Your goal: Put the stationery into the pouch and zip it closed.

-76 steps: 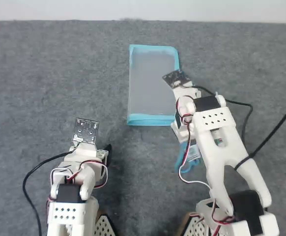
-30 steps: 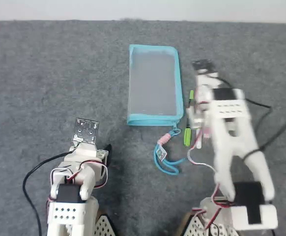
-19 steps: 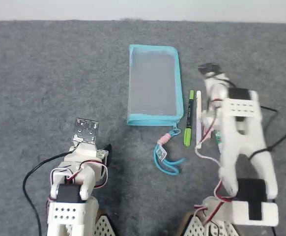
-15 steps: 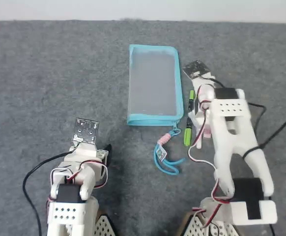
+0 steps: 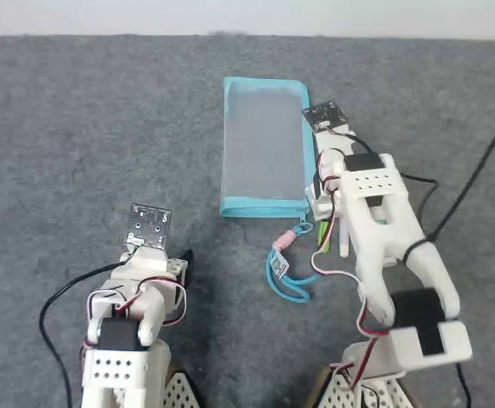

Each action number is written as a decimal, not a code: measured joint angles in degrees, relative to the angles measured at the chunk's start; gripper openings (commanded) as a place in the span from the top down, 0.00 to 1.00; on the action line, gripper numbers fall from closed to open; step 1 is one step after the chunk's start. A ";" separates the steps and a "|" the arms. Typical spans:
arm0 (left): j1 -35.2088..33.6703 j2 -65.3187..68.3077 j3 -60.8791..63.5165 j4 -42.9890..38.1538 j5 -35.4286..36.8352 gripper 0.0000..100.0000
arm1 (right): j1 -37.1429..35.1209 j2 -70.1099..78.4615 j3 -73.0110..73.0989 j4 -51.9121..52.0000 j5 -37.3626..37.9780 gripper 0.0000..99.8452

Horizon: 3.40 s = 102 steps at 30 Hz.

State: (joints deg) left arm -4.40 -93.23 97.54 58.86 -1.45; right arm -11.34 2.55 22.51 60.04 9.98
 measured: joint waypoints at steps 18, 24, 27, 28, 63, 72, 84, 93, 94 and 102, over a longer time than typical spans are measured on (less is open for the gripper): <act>0.00 0.00 0.00 0.00 0.00 0.82 | 2.46 7.82 -3.08 -2.64 -0.62 0.87; 0.00 0.00 0.00 0.00 0.00 0.82 | 3.25 11.08 -1.67 -3.69 -0.62 0.87; 0.00 0.00 0.00 0.00 0.00 0.82 | 4.04 11.34 -1.76 -3.96 -0.62 0.87; 0.00 0.00 0.00 0.00 0.00 0.82 | 4.22 11.34 -1.76 -3.96 -0.62 0.87; 0.00 0.00 0.00 0.00 0.00 0.82 | 42.37 -10.46 -4.13 13.27 33.67 0.99; 0.00 0.00 0.00 0.00 0.00 0.82 | 48.53 3.52 -4.31 3.08 39.12 0.99; 0.00 0.00 0.00 0.00 0.00 0.82 | 50.55 10.64 -5.71 -0.88 44.22 0.99; 0.00 0.00 0.00 0.00 0.00 0.82 | 51.08 12.66 -5.71 -1.93 44.57 0.79; 0.00 0.00 0.00 0.00 0.00 0.82 | 51.52 12.31 -5.71 -1.58 44.57 0.80; 0.00 0.00 0.00 0.00 0.00 0.82 | 50.02 -1.14 -5.71 8.35 42.55 0.82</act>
State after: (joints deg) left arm -4.40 -93.23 97.54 58.86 -1.45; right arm 38.68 1.41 16.79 68.40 52.53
